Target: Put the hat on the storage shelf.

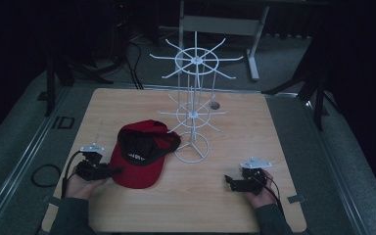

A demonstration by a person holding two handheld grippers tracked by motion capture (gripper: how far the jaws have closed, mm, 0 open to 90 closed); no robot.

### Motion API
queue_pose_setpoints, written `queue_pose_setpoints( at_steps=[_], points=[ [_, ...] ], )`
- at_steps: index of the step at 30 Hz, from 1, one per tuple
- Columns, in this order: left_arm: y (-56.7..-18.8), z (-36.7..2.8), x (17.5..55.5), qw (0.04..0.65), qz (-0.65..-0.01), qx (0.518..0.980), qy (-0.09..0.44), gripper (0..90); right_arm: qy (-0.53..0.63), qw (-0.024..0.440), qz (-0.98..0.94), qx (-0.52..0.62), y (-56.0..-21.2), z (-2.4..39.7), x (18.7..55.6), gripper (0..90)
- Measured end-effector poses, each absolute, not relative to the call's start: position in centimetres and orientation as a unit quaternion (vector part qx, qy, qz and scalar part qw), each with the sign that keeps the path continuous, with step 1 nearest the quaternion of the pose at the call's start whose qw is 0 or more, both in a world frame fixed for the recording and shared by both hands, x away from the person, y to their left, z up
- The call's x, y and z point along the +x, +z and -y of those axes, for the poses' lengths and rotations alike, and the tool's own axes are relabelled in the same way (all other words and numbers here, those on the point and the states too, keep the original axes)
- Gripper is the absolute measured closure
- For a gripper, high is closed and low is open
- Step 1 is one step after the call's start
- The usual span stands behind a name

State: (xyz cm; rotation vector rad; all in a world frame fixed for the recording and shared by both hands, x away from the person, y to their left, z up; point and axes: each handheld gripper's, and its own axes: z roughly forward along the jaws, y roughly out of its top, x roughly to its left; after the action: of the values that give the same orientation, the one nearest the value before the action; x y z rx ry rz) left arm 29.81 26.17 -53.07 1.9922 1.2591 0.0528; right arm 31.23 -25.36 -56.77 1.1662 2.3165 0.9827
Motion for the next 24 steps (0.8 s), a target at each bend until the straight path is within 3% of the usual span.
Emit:
queue_pose_setpoints(
  at_steps=[8, 13, 24],
  points=[
    [-55.0, -24.0, 30.5, 0.387, -0.470, 0.793, -0.034, 59.5, 0.348, 0.183, -0.821, 0.414, -56.8, 25.4, 31.2, 15.3],
    [-55.4, -23.1, 30.7, 0.373, -0.466, 0.801, -0.045, 62.1, 0.348, 0.183, -0.821, 0.413, -56.8, 25.4, 31.2, 15.3],
    [-53.4, -23.7, 30.1, 0.369, -0.502, 0.779, 0.076, 76.4, 0.348, 0.183, -0.821, 0.413, -56.8, 25.4, 31.2, 15.3]
  ],
)
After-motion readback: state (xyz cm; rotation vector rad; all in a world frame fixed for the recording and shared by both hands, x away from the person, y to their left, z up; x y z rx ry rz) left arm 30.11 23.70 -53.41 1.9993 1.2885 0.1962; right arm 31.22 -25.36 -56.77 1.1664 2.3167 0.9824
